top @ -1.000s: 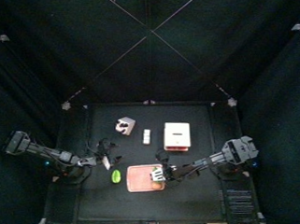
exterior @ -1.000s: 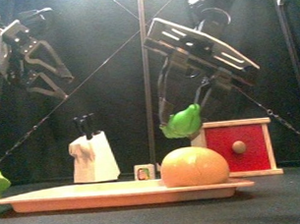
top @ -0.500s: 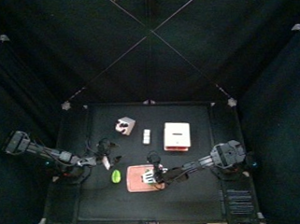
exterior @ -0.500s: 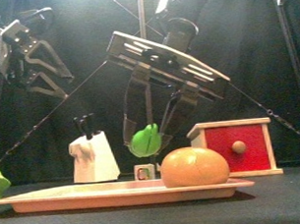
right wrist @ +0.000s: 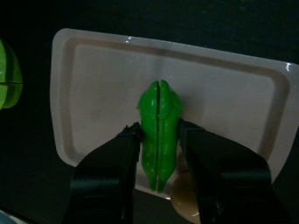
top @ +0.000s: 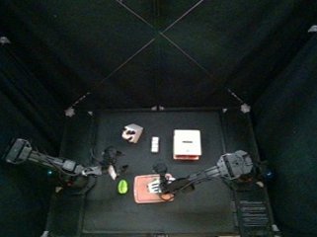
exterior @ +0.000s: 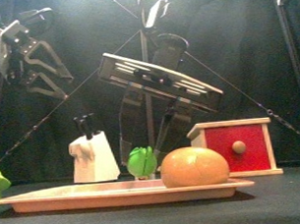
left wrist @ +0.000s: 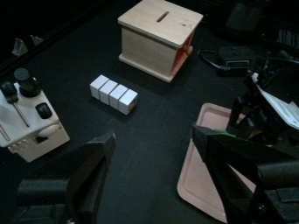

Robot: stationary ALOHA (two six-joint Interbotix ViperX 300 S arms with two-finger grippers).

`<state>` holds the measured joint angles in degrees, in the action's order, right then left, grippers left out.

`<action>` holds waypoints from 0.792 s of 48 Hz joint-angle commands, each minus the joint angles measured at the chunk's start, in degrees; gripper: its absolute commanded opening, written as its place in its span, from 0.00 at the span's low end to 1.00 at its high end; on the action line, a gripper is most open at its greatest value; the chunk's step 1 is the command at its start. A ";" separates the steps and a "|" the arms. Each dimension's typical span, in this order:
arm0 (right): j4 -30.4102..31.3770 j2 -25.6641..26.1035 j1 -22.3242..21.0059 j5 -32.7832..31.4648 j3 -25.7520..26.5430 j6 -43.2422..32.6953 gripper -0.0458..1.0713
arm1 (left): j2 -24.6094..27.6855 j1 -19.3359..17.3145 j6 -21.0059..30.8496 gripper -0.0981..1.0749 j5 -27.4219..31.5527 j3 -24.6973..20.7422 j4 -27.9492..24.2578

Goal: Put pea on plate

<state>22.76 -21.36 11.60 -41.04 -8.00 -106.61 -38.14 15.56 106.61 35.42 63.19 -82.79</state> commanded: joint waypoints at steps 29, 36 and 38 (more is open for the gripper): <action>-0.70 0.70 0.00 0.00 1.32 0.09 0.82 | -0.09 -0.09 -0.09 0.94 0.18 -0.53 -0.18; -0.53 0.70 0.09 0.00 1.58 0.09 0.82 | -0.09 -0.18 -0.09 0.94 0.18 -0.53 -0.18; -0.44 0.70 0.00 0.00 1.58 0.09 0.82 | -0.09 -0.09 -0.09 0.94 0.18 -0.53 -0.18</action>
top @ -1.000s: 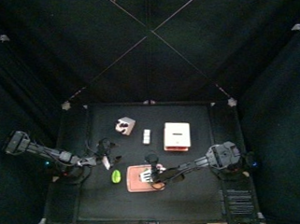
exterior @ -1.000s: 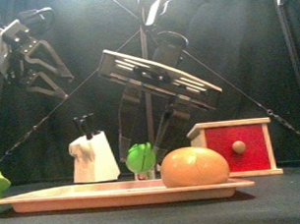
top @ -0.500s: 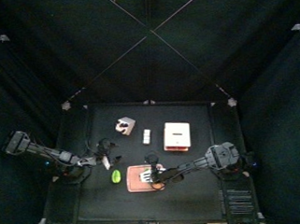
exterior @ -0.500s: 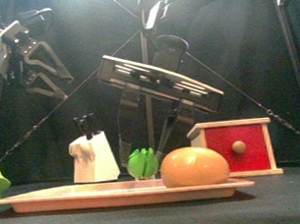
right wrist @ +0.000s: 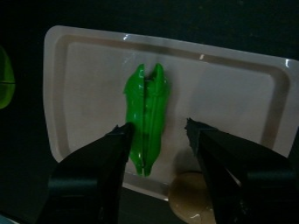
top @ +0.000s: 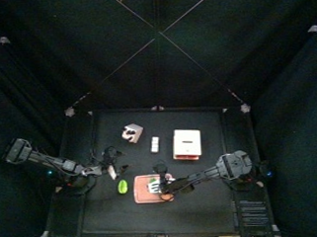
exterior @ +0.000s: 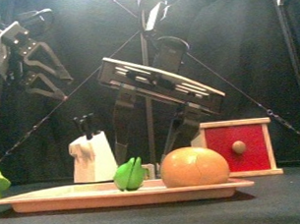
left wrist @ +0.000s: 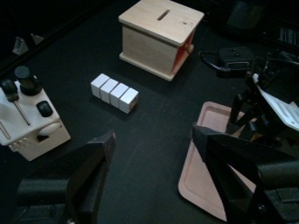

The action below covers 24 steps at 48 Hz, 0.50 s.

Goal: Put pea on plate

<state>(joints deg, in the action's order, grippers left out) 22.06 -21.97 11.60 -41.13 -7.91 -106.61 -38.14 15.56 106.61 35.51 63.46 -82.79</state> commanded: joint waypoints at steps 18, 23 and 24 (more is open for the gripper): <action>2.11 3.78 0.09 0.09 2.46 0.18 0.82 | -0.09 -0.18 -0.09 0.94 0.09 -0.79 -0.18; 2.37 4.22 0.09 0.18 2.29 0.26 0.82 | -0.09 -0.18 -0.09 0.94 0.09 -0.70 -0.18; 2.46 4.22 0.09 0.35 2.20 0.26 0.82 | -0.09 -0.18 -0.09 0.94 0.09 -0.79 -0.18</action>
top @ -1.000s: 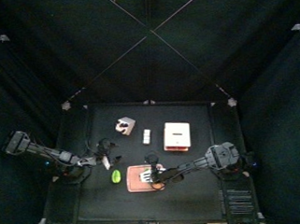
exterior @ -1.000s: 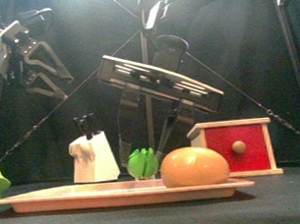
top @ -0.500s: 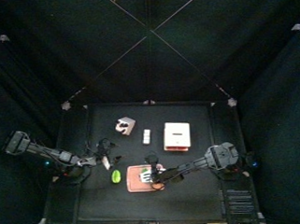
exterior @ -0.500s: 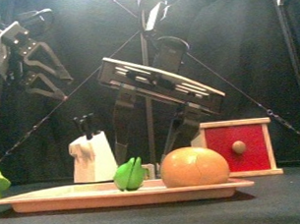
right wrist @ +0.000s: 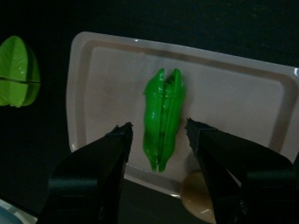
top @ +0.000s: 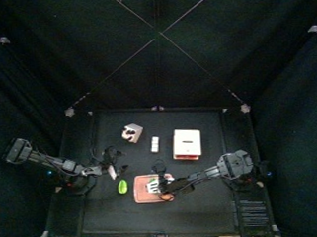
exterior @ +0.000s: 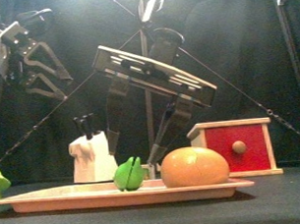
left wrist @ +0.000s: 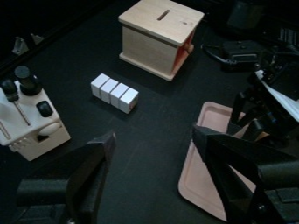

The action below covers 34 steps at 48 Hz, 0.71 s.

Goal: Put pea on plate

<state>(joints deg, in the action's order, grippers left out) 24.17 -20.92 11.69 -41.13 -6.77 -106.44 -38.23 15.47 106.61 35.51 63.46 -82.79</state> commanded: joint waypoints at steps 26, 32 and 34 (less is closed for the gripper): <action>2.11 3.52 0.09 0.53 1.32 0.00 0.82 | 0.00 -0.18 0.18 0.94 0.09 -0.09 -0.09; 2.11 3.52 0.09 0.62 1.32 0.00 0.82 | 0.00 -0.26 0.18 0.94 0.18 0.00 1.32; 2.11 3.43 0.09 0.62 1.14 0.00 0.82 | 0.00 -0.18 0.18 0.94 0.26 0.00 1.67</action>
<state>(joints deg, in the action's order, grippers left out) 26.10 -19.95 11.78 -40.78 -6.77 -106.44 -38.23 15.38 106.70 35.51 64.25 -81.56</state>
